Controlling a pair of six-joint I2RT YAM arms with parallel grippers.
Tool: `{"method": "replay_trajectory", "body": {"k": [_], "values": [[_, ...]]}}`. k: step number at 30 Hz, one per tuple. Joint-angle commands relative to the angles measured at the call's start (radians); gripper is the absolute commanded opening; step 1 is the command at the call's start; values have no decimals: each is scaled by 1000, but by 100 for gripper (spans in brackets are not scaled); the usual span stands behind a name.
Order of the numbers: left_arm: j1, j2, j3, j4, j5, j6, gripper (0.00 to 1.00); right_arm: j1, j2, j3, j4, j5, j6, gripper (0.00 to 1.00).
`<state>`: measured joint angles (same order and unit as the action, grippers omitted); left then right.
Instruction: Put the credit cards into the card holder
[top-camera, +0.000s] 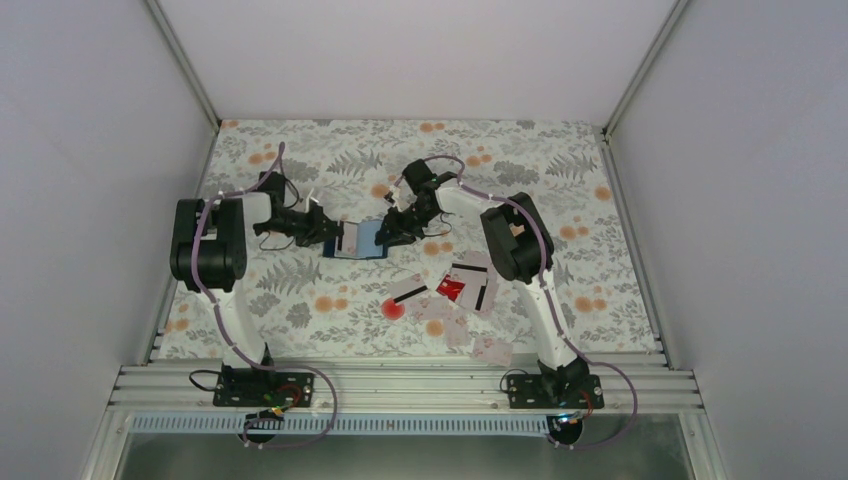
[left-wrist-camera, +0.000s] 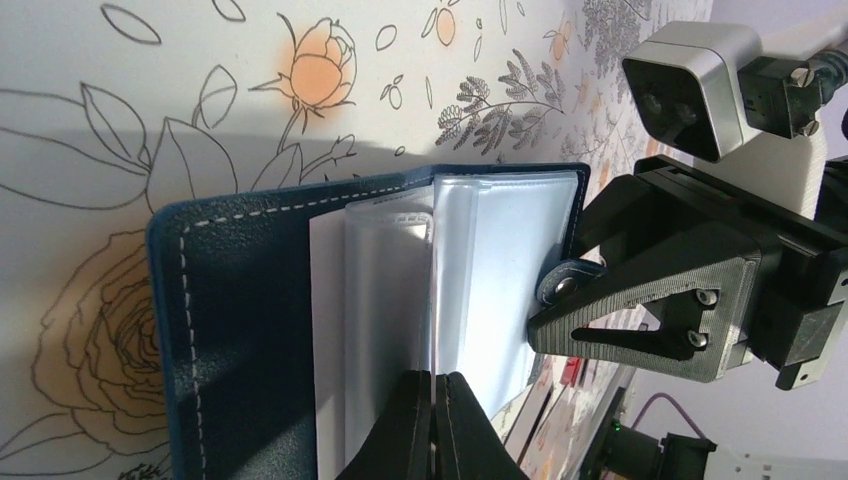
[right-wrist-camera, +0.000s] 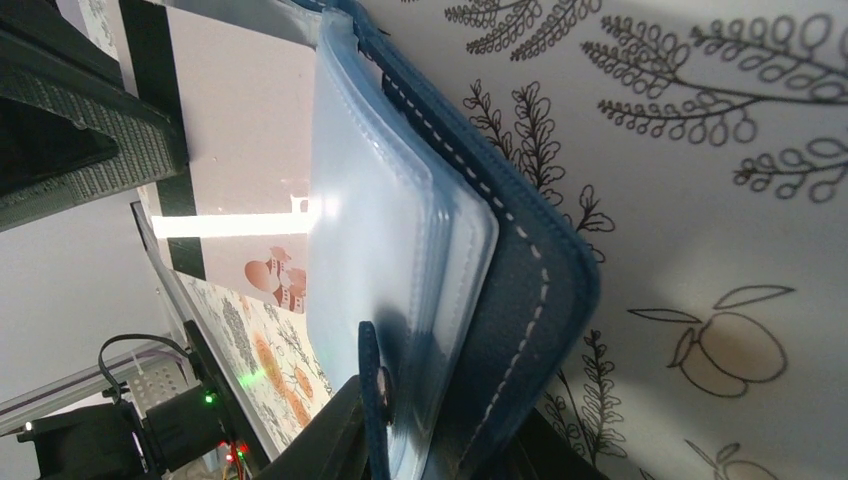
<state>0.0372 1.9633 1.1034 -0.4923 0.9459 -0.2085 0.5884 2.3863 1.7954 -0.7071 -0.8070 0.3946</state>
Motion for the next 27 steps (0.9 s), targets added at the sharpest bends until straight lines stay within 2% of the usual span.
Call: {"method": "replay_trajectory", "body": {"k": [1,8,27], "values": [[6,16,-20,24,57,-19,3,-2,81,-26,-49,104,-11,26],[6,21,-24,49,97,-40,3,-2,83,-29,-47,103,-11,26],[4,41,-28,98,94,-13,2,-2,86,-31,-49,99,-14,26]]}}
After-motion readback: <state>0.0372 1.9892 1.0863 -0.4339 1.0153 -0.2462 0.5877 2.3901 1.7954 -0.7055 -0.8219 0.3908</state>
